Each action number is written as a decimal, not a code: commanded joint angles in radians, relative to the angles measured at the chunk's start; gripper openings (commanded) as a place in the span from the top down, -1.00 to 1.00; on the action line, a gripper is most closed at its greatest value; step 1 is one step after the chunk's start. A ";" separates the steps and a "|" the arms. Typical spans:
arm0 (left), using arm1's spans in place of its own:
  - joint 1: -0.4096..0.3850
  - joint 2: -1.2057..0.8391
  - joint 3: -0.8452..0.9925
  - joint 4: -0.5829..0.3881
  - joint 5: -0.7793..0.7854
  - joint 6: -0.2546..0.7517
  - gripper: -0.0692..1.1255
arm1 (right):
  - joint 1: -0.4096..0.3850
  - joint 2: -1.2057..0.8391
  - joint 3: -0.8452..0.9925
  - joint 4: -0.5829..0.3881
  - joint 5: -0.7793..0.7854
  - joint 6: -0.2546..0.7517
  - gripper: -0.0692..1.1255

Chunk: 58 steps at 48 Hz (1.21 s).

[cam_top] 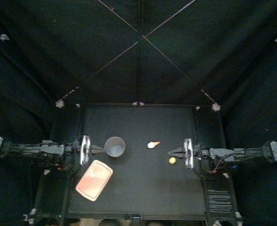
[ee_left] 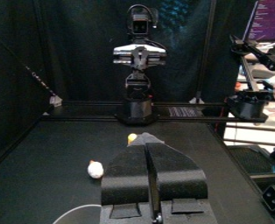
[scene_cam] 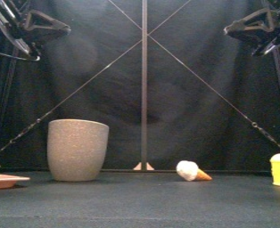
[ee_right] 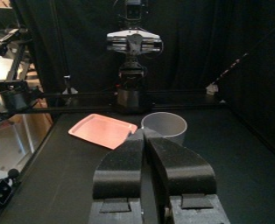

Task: Pick the yellow can then place it on the pink plate
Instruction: Pick the yellow can

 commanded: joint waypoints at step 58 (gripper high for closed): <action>0.049 0.011 -0.005 0.008 0.072 0.006 0.87 | -0.229 0.137 0.123 0.146 0.511 0.049 -0.57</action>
